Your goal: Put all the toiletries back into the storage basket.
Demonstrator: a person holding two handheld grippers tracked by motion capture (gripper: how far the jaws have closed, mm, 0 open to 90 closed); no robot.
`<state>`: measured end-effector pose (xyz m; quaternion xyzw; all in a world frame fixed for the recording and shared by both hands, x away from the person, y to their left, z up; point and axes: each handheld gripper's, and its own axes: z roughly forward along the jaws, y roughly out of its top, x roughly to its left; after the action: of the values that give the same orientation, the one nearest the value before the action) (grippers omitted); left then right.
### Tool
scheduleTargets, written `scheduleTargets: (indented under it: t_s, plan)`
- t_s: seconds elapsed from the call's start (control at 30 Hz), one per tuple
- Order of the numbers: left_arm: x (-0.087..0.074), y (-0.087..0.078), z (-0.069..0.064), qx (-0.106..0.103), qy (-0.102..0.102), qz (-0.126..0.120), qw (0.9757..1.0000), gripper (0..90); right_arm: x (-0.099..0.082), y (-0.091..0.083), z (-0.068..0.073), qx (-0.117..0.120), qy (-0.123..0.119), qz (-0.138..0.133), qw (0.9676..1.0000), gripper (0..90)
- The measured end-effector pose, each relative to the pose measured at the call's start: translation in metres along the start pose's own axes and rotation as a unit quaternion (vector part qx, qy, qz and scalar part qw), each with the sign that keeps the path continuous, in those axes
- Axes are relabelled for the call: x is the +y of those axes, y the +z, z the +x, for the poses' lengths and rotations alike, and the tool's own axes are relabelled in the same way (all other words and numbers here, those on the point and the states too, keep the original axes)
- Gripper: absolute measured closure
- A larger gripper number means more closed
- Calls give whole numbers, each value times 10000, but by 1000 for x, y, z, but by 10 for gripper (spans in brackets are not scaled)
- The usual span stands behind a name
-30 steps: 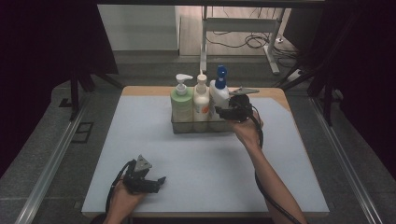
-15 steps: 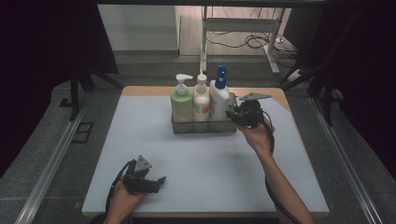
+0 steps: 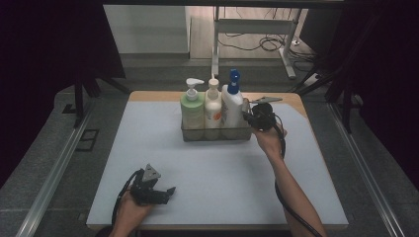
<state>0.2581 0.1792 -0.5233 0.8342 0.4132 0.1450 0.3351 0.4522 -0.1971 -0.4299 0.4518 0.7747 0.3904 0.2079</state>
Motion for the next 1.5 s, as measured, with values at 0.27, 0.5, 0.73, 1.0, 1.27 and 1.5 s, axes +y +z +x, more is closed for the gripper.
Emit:
scheduleTargets:
  t_s: [0.27,0.5,0.73,1.0,1.27,1.5]
  plan:
    - [0,0,0,4,8,9,10000,122,-5,15,-4,-3,147,66,9999,895]
    - [0,0,0,0,2,1,10000,122,-7,23,-3,125,147,150,9997,895]
    - [0,0,0,-2,3,2,10000,122,-10,28,-2,158,192,258,9994,896]
    - [0,0,0,-2,3,3,10000,122,-11,28,4,235,158,270,9992,896]
    - [0,0,0,5,11,4,10000,122,-12,27,10,265,100,267,9992,896]
    - [0,0,0,5,10,5,10000,122,-14,26,13,286,56,266,9992,896]
